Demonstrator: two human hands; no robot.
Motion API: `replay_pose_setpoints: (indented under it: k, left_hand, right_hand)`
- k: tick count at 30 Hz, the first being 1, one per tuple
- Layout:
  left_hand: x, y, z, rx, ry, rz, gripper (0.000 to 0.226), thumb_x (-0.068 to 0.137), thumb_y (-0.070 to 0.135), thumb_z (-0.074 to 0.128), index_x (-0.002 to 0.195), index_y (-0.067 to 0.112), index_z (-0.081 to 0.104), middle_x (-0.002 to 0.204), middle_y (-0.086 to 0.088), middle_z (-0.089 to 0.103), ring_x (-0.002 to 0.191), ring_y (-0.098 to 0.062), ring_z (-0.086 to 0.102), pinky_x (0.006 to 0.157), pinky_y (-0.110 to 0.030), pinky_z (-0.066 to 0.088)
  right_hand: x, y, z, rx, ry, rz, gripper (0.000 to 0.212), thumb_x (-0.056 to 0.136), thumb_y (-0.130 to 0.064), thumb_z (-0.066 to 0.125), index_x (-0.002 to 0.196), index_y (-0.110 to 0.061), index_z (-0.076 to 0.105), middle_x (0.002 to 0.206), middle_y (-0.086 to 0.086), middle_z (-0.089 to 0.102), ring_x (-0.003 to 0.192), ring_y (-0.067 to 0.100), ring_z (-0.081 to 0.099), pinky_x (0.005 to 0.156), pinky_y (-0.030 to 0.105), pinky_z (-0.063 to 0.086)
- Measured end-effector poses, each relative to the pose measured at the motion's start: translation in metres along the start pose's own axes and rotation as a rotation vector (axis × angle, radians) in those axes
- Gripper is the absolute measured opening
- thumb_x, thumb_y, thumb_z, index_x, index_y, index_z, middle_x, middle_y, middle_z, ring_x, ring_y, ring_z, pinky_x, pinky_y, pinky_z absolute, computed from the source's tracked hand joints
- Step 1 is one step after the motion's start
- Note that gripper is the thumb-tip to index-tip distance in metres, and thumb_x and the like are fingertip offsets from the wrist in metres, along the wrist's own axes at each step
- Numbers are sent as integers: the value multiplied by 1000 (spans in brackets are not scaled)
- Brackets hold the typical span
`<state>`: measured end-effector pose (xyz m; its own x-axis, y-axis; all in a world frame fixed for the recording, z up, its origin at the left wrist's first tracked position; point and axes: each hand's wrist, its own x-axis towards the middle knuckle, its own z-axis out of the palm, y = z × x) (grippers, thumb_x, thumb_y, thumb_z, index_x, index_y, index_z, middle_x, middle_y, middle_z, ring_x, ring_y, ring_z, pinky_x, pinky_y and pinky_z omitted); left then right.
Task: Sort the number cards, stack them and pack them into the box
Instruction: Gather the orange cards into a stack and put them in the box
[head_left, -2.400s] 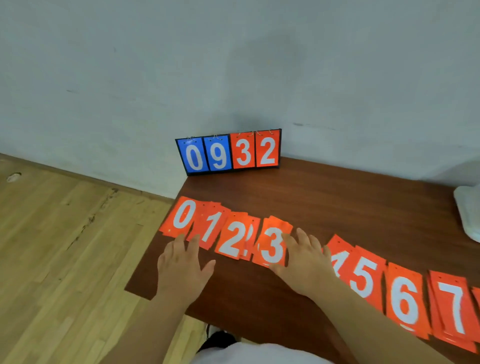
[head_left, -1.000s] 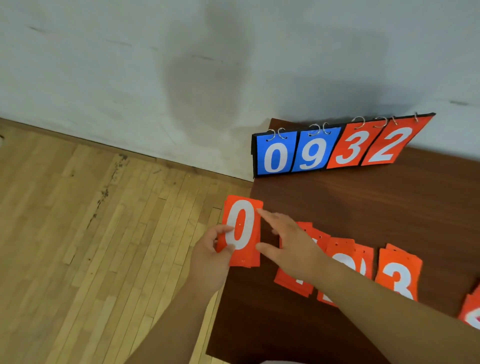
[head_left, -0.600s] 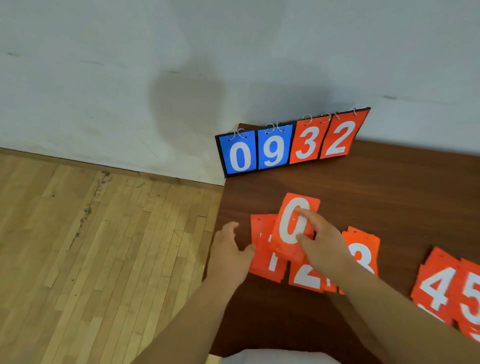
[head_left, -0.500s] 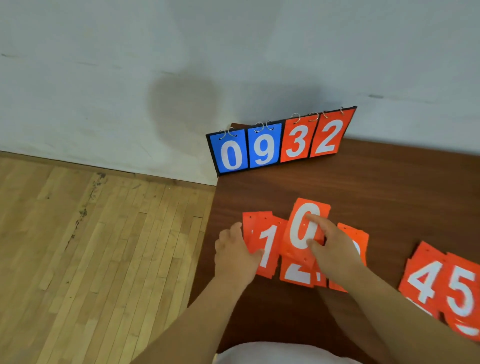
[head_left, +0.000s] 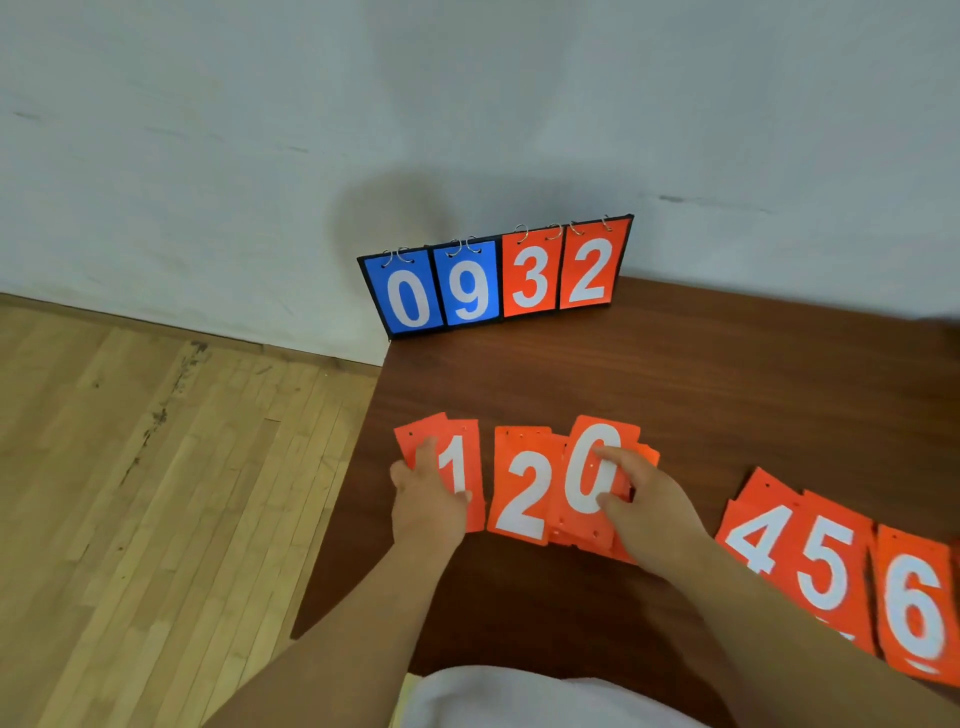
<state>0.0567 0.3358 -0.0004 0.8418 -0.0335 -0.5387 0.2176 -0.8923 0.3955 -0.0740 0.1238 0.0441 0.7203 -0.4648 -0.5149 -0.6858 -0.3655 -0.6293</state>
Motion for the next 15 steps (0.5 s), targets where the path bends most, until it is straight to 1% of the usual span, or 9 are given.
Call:
replay_pose_setpoints:
  k: [2,3,5,7,8,10,12,13,15]
  left_hand:
    - [-6,-4,2,-12,18,33,76,90,24,76,149,37,29,138,-7,43,123,-30,57,94,-40,53]
    - [-8,-5,2,-30,27,47,71,91,23,75,147,35,34,137,-6,49,124,-29,57,96,-40,53]
    - [-12,-7,0,-97,39,62,60,94,19,70,144,31,41,141,-5,54,127,-28,57,100,-42,53]
    - [-20,-6,-7,-217,54,82,51,97,15,65,140,32,45,146,-2,52,130,-27,55,100,-40,53]
    - [-25,-6,-12,-278,63,94,48,98,14,63,138,34,46,146,0,51,130,-27,55,97,-38,53]
    - [-34,-6,-24,-403,62,106,43,100,13,60,131,39,47,141,2,52,122,-23,57,88,-34,57]
    - [-45,-6,-36,-521,13,103,41,100,12,58,126,41,47,130,5,55,108,-16,60,75,-26,56]
    - [-50,-6,-41,-556,-18,107,41,100,11,57,126,42,47,124,8,55,102,-13,60,72,-23,54]
    - [-60,-6,-50,-570,-76,143,44,100,10,55,126,44,46,117,13,54,99,-9,59,71,-21,52]
  right_hand:
    - [0,1,-3,2,-16,-9,54,96,-13,60,141,-42,50,143,-2,55,90,7,58,66,12,47]
    - [-1,1,-4,1,-23,-16,54,97,-13,59,141,-42,49,145,-2,54,92,6,57,63,10,45]
    - [-4,0,-7,18,-29,-32,53,97,-12,59,140,-42,50,147,-2,53,100,8,55,66,7,44]
    - [-7,-3,-10,59,-32,-45,53,97,-10,60,138,-42,52,145,-2,54,104,10,55,70,6,44]
    - [-9,-5,-11,85,-39,-48,53,96,-8,60,135,-42,53,144,-2,54,107,11,56,77,8,46]
    - [-12,-11,-11,144,-61,-45,53,94,-6,61,127,-47,54,142,-2,54,116,15,57,94,22,50]
    - [-16,-20,-8,227,-91,-20,52,93,-3,62,120,-47,57,139,-3,55,116,18,59,97,29,51]
    - [-18,-25,-5,293,-112,-4,50,93,-1,62,118,-45,60,136,-3,57,113,20,61,96,31,53]
    - [-23,-38,2,512,-193,38,50,93,5,59,117,-38,67,130,0,62,110,24,66,97,41,56]
